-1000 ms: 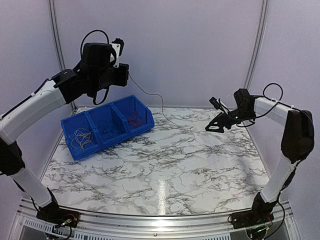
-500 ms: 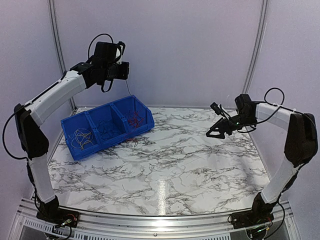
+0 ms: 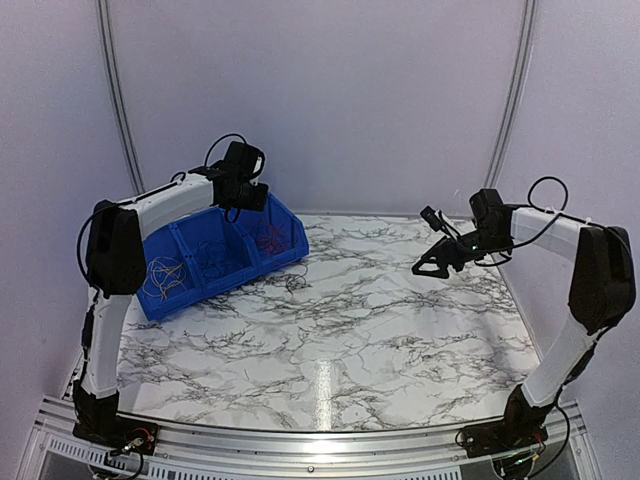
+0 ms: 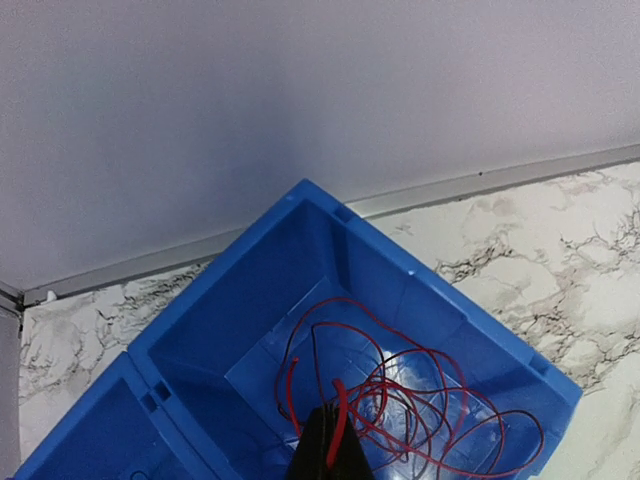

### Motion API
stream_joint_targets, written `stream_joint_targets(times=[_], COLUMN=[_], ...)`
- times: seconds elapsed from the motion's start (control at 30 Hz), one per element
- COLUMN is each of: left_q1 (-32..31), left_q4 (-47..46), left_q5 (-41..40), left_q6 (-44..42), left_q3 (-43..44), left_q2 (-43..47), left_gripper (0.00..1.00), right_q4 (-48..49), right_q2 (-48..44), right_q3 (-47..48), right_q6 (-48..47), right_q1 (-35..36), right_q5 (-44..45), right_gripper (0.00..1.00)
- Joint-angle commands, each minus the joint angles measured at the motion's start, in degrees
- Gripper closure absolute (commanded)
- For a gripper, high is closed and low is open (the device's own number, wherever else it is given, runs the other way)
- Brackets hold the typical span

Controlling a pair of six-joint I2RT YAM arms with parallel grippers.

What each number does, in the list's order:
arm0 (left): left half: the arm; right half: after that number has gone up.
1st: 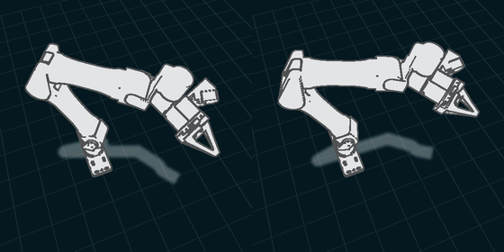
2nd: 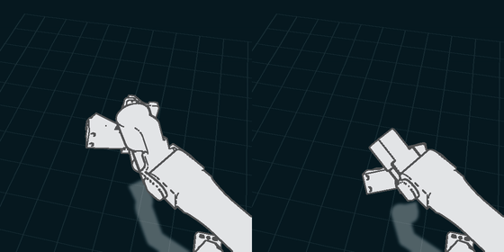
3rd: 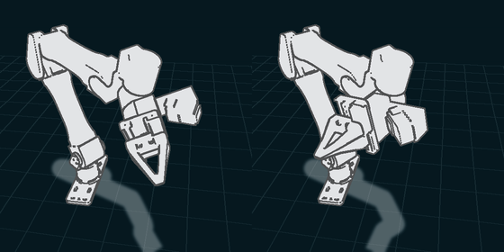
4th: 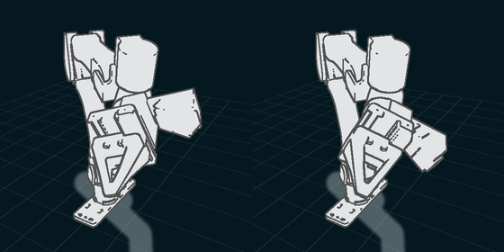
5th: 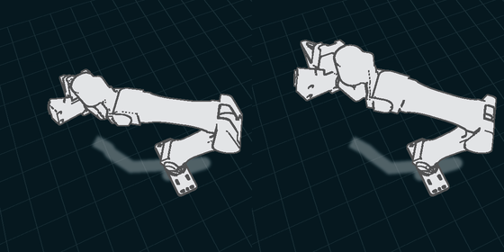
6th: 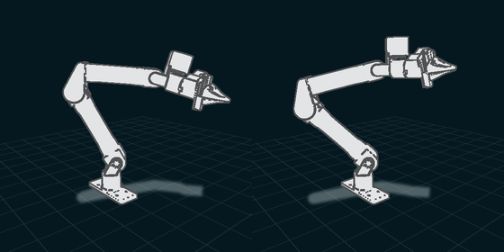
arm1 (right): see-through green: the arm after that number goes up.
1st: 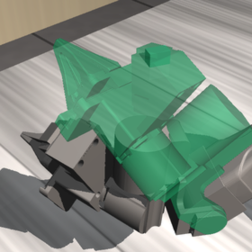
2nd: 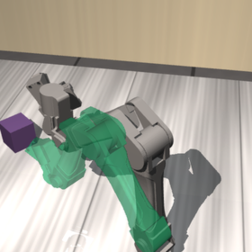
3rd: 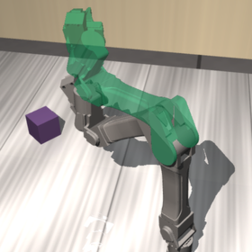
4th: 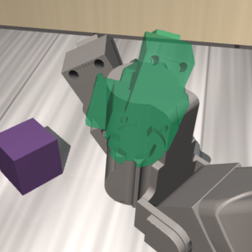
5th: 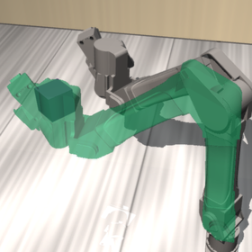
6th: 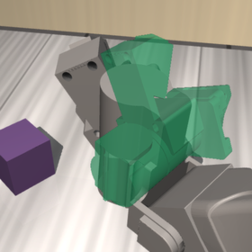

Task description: Untangle the cables

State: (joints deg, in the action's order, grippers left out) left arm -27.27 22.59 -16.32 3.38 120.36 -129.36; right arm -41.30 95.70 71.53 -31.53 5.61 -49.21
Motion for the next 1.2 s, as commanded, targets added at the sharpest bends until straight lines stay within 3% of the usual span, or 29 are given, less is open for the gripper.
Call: stream_joint_targets(times=[0.0, 0.03, 0.07, 0.13, 0.23, 0.47, 0.7, 0.9, 1.03, 1.17], left_q1=[1.05, 1.27, 1.45, 1.49, 1.51, -1.0, -11.55, -20.01, -21.01, -21.04], left_q4=[0.6, 0.61, 0.61, 0.69, 0.68, -0.67, -3.75, -4.92, -5.13, -5.72], left_q5=[3.12, 4.32, 5.46, 6.17, 5.83, 7.67, 6.93, 0.17, -0.63, -0.41], left_q6=[2.06, 2.16, 2.32, 3.22, 4.03, 3.01, 5.01, 11.83, 20.75, 22.92], left_q3=[1.98, 2.25, 2.33, 1.84, -0.18, -9.88, -24.17, -27.53, -26.35, -23.52], left_q2=[-1.77, -2.19, -2.31, -1.64, 1.35, 11.91, 20.27, 16.3, 11.01, 6.46], left_gripper=[1.0, 1.0, 0.93, 0.68, 0.54, 0.5, 0.49, 0.49, 0.5, 0.53], right_q4=[0.77, 0.7, 0.57, 0.44, 0.35, 0.21, 0.29, 0.43, 0.33, 0.25], right_q2=[1.01, 1.18, 1.3, 1.5, 1.51, 1.42, 1.59, 2.07, 2.21, 2.12], right_q3=[-0.03, 0.01, 0.09, 0.1, 0.12, 0.17, 0.17, 0.17, 0.1, 0.1], right_q6=[0.31, 0.18, 0.12, 0.02, -0.03, -0.24, -0.29, -0.06, -0.17, -0.17], right_q1=[0.23, 0.25, 0.23, 0.28, 0.28, 0.24, 0.29, 0.33, 0.37, 0.37], right_q5=[0.27, 0.18, 0.19, 0.18, -0.07, -0.19, 0.4, 0.96, 0.96, 0.95], right_gripper=[0.01, 0.01, 0.01, 0.01, 0.01, 0.01, 0.01, 0.01, 0.01, 0.01])
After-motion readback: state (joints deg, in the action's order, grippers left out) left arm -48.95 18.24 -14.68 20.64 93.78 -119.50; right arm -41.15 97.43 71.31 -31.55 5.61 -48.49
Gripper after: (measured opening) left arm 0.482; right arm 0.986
